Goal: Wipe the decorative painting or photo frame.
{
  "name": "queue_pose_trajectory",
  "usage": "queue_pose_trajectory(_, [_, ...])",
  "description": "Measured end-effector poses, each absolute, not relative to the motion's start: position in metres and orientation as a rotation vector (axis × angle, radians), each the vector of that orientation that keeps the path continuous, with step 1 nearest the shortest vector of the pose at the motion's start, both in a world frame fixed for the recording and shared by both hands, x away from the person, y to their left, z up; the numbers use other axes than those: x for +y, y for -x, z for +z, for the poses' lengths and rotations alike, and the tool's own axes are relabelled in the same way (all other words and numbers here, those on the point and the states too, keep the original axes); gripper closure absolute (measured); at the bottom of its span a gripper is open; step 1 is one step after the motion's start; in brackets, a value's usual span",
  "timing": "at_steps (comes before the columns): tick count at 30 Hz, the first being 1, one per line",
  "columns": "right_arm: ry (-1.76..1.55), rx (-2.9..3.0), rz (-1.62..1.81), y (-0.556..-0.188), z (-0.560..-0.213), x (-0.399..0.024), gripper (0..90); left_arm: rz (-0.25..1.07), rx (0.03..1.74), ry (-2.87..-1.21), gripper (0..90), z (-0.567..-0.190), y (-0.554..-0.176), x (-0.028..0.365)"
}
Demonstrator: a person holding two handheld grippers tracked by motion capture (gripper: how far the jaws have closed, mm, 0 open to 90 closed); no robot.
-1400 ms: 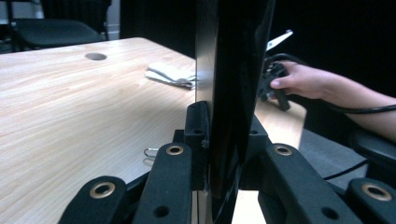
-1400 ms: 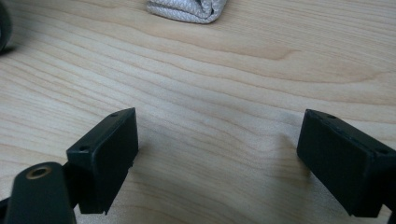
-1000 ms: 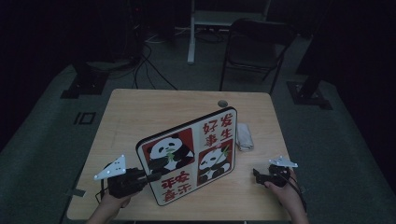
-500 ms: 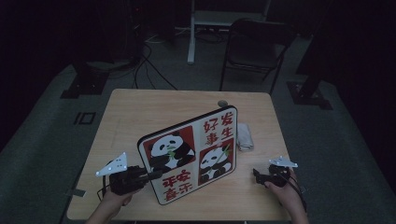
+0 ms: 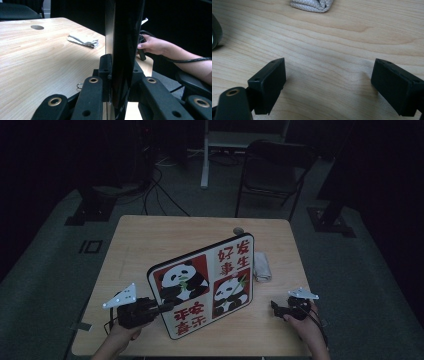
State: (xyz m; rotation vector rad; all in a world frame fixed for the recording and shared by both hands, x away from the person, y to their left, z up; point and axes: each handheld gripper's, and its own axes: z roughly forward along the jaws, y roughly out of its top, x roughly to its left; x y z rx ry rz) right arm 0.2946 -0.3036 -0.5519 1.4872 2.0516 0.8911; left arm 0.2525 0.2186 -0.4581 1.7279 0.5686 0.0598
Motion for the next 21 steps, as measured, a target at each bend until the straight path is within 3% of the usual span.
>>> queue_pose_trajectory(11, [-1.471, 2.055, 0.864, -0.309, -0.546, -0.301, 14.7, 0.051, 0.569, -1.719, 79.5, -0.460, -0.253, 0.219])
queue_pose_trajectory(21, [-1.434, 2.031, 0.960, -0.353, -0.525, -0.295, 27.5, 0.062, 0.574, -1.722, 79.6, -0.459, -0.251, 0.218])
